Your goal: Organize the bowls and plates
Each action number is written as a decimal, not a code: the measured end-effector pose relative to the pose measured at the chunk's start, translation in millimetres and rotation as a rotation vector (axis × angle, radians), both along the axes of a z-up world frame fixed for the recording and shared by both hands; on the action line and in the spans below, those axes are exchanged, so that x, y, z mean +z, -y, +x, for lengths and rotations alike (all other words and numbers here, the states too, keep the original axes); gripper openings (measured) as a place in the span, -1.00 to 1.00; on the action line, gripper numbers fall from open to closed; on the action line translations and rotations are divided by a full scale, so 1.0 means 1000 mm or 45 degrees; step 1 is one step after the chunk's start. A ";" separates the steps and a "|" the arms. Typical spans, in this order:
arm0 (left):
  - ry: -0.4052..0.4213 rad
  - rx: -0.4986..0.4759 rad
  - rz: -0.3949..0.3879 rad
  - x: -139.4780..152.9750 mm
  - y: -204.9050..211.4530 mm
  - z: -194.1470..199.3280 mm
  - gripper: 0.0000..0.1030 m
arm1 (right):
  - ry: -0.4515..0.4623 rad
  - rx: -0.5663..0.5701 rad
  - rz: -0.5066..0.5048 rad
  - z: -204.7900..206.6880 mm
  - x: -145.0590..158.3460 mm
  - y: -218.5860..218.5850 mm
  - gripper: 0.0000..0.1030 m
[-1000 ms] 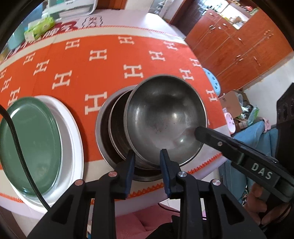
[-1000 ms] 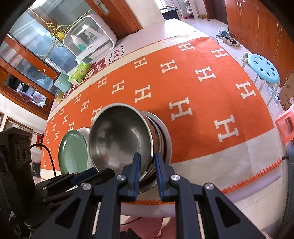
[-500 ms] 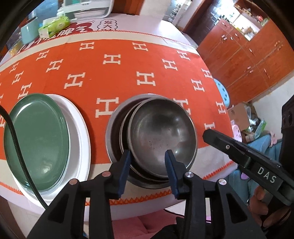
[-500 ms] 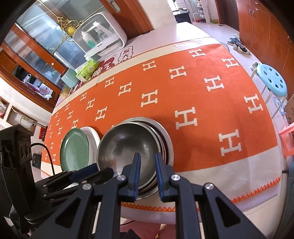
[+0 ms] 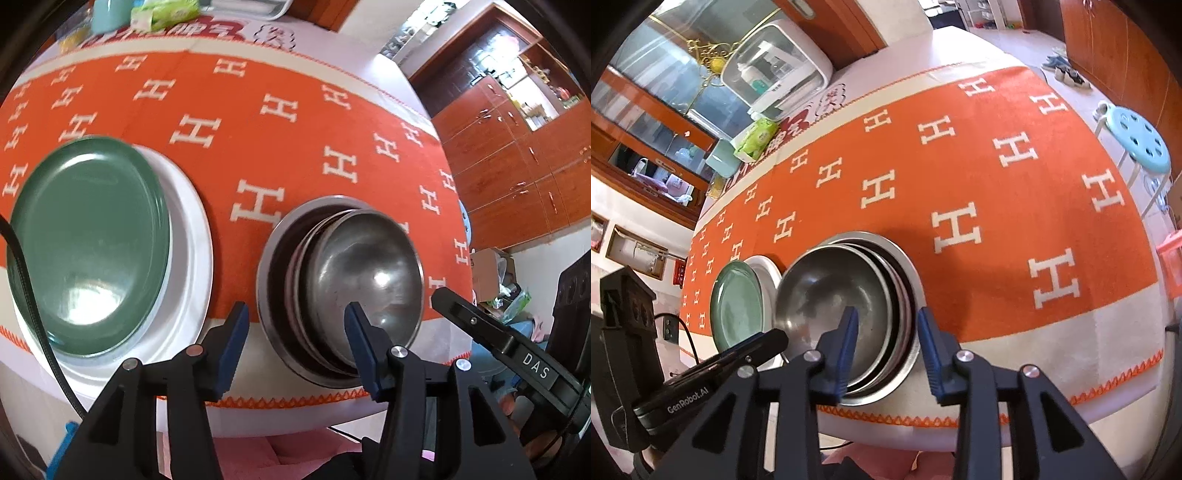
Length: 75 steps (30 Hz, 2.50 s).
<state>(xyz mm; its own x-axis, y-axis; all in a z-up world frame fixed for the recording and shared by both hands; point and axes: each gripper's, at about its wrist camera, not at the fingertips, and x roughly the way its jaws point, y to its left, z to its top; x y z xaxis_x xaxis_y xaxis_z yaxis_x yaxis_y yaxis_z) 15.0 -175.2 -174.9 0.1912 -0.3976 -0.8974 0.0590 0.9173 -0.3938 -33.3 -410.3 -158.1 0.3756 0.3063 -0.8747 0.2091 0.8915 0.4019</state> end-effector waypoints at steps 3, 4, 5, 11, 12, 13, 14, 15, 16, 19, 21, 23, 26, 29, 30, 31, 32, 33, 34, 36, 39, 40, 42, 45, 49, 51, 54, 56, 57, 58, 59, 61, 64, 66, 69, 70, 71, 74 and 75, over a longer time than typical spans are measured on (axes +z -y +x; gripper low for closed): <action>-0.058 0.012 -0.004 -0.010 -0.001 0.002 0.02 | -0.048 -0.004 0.013 0.003 -0.009 0.003 -0.35; -0.082 0.015 -0.004 -0.014 -0.001 0.003 0.02 | -0.070 -0.007 0.022 0.004 -0.013 0.005 -0.35; -0.096 0.016 -0.005 -0.018 -0.001 0.004 0.01 | -0.092 -0.007 0.028 0.006 -0.017 0.006 -0.35; -0.158 0.031 -0.011 -0.032 0.002 0.011 0.01 | -0.142 0.042 0.089 0.015 -0.032 0.007 -0.33; -0.163 0.030 -0.014 -0.034 0.003 0.012 0.01 | -0.152 0.047 0.106 0.017 -0.036 0.008 -0.33; -0.168 0.028 -0.017 -0.036 0.005 0.012 0.01 | -0.162 0.052 0.130 0.019 -0.040 0.008 -0.33; -0.173 0.026 -0.017 -0.038 0.006 0.013 0.01 | -0.168 0.053 0.145 0.020 -0.043 0.009 -0.33; -0.179 0.026 -0.016 -0.039 0.006 0.013 0.01 | -0.171 0.054 0.154 0.022 -0.045 0.009 -0.33; -0.190 0.025 -0.017 -0.041 0.007 0.013 0.01 | -0.180 0.060 0.168 0.024 -0.047 0.009 -0.33; -0.210 0.030 -0.022 -0.046 0.010 0.014 -0.01 | -0.192 0.084 0.179 0.028 -0.052 0.008 -0.33; -0.213 0.034 -0.028 -0.048 0.011 0.015 -0.09 | -0.192 0.100 0.182 0.031 -0.053 0.007 -0.34; -0.214 0.033 -0.037 -0.050 0.013 0.016 -0.18 | -0.183 0.110 0.183 0.034 -0.054 0.007 -0.34; -0.196 0.040 -0.043 -0.050 0.013 0.018 -0.18 | -0.169 0.122 0.190 0.038 -0.055 0.008 -0.35; -0.185 0.056 -0.061 -0.051 0.012 0.019 -0.18 | -0.150 0.142 0.204 0.041 -0.054 0.008 -0.44; -0.181 0.057 -0.062 -0.051 0.012 0.019 -0.18 | -0.147 0.150 0.196 0.042 -0.054 0.006 -0.47; -0.179 0.057 -0.063 -0.051 0.012 0.020 -0.18 | -0.146 0.157 0.186 0.043 -0.053 0.005 -0.47; -0.177 0.056 -0.064 -0.051 0.012 0.020 -0.19 | -0.147 0.159 0.182 0.045 -0.053 0.004 -0.47; -0.177 0.055 -0.066 -0.051 0.012 0.020 -0.19 | -0.146 0.161 0.182 0.045 -0.053 0.005 -0.47; -0.179 0.054 -0.070 -0.051 0.011 0.020 -0.20 | -0.147 0.164 0.184 0.046 -0.053 0.005 -0.47; -0.183 0.052 -0.074 -0.051 0.008 0.019 -0.21 | -0.153 0.169 0.187 0.046 -0.053 0.006 -0.47; -0.178 0.030 -0.051 -0.048 0.011 0.021 -0.20 | -0.150 0.162 0.186 0.047 -0.051 0.006 -0.47; -0.169 0.019 -0.041 -0.045 0.013 0.021 -0.20 | -0.143 0.156 0.186 0.046 -0.049 0.006 -0.47; -0.146 0.002 -0.042 -0.037 0.013 0.022 -0.20 | -0.122 0.149 0.176 0.047 -0.042 0.005 -0.47; -0.114 -0.019 -0.046 -0.027 0.012 0.023 -0.19 | -0.090 0.140 0.168 0.046 -0.033 0.004 -0.47; -0.053 -0.034 -0.041 -0.009 0.001 0.024 -0.19 | -0.036 0.142 0.174 0.047 -0.017 -0.009 -0.46; -0.027 -0.026 -0.040 -0.001 -0.008 0.024 -0.19 | -0.004 0.152 0.180 0.047 -0.009 -0.019 -0.46; 0.003 -0.012 -0.048 0.010 -0.027 0.025 -0.18 | 0.029 0.158 0.186 0.047 0.000 -0.034 -0.46; 0.017 -0.009 -0.047 0.015 -0.038 0.025 -0.18 | 0.044 0.163 0.188 0.047 0.005 -0.045 -0.46; 0.027 -0.010 -0.042 0.019 -0.046 0.024 -0.18 | 0.049 0.165 0.192 0.046 0.007 -0.052 -0.46; 0.032 -0.012 -0.035 0.022 -0.051 0.024 -0.18 | 0.049 0.167 0.195 0.046 0.009 -0.058 -0.46; 0.034 -0.013 -0.031 0.023 -0.056 0.024 -0.18 | 0.045 0.169 0.198 0.047 0.010 -0.065 -0.46; 0.036 -0.016 -0.021 0.027 -0.069 0.025 -0.18 | 0.042 0.171 0.203 0.047 0.013 -0.076 -0.45; 0.037 -0.020 -0.008 0.032 -0.088 0.027 -0.18 | 0.039 0.177 0.211 0.047 0.016 -0.094 -0.44; 0.040 -0.023 -0.002 0.033 -0.099 0.026 -0.18 | 0.041 0.181 0.215 0.048 0.017 -0.104 -0.43; 0.044 -0.032 0.020 0.034 -0.115 0.028 -0.18 | 0.030 0.184 0.216 0.052 0.016 -0.121 -0.42; 0.047 -0.036 0.034 0.034 -0.121 0.028 -0.18 | 0.019 0.184 0.222 0.054 0.014 -0.128 -0.42; 0.047 -0.038 0.042 0.033 -0.123 0.030 -0.18 | 0.011 0.185 0.224 0.055 0.012 -0.131 -0.42; 0.039 -0.049 0.072 0.029 -0.137 0.034 -0.18 | -0.034 0.187 0.233 0.061 0.004 -0.148 -0.42; 0.034 -0.052 0.077 0.027 -0.141 0.035 -0.18 | -0.046 0.186 0.233 0.062 0.002 -0.152 -0.42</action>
<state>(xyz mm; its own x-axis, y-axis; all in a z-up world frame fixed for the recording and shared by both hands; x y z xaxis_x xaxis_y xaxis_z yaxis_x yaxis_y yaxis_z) 50.4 -34.3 -147.7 0.2000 -0.3506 -0.9149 0.1070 0.9360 -0.3353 28.2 -258.5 -155.7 0.2853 0.5098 -0.8116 0.1003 0.8263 0.5543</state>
